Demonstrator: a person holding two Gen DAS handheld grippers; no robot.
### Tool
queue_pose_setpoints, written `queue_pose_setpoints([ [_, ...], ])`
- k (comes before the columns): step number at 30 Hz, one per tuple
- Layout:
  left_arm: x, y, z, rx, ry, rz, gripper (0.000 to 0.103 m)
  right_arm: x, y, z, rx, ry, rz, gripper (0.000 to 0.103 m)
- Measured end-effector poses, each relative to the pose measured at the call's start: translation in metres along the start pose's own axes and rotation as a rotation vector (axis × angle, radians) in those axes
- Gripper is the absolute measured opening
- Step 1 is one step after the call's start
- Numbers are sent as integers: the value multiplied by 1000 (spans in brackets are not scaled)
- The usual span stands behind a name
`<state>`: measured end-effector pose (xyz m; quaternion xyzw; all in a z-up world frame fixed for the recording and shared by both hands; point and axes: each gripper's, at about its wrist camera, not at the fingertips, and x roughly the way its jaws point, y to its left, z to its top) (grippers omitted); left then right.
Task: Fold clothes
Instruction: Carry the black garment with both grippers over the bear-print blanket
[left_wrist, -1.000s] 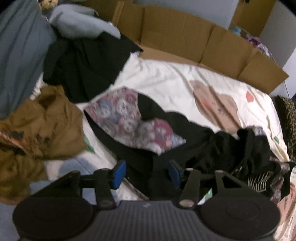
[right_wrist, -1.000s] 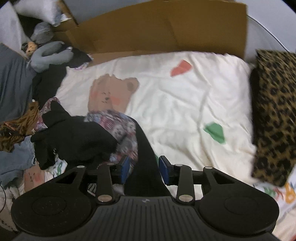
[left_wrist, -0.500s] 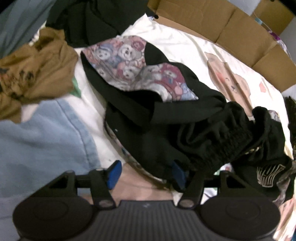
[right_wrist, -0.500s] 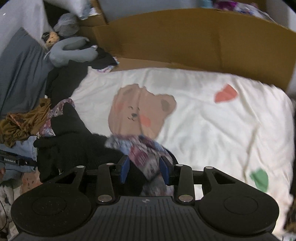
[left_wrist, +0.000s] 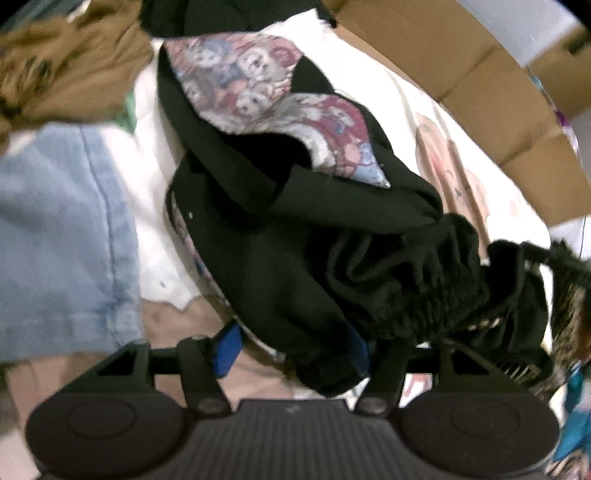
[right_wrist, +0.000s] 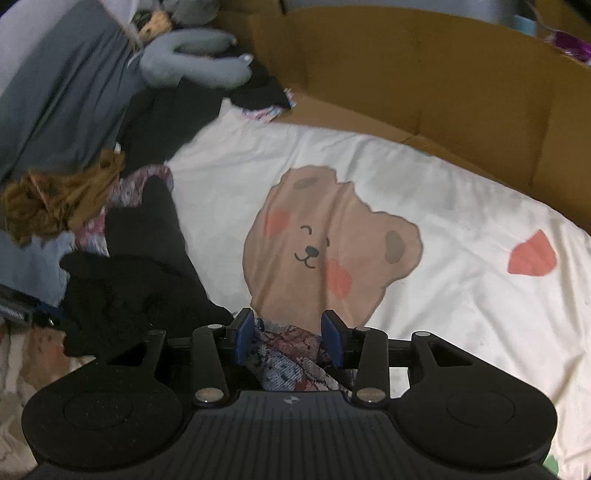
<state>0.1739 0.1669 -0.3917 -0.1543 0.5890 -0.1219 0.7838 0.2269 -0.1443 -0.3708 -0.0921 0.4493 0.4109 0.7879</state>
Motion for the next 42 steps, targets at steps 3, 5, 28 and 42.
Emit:
queue_pose_setpoints([
  [3,4,2,-1,-28,-2,-15,62,14,-2,-3,-8,40,31,56],
  [5,6,3,-1,-44,-5,-22,58,19,-1,-5,-22,59,40,59],
  [28,-94,-33,53,20,-136,-191,12,33,9,-37,-214,136,53,32],
  [42,-92,-87,127,109,-220,-238,9,-24,-21,-33,11,-134,-81,6],
])
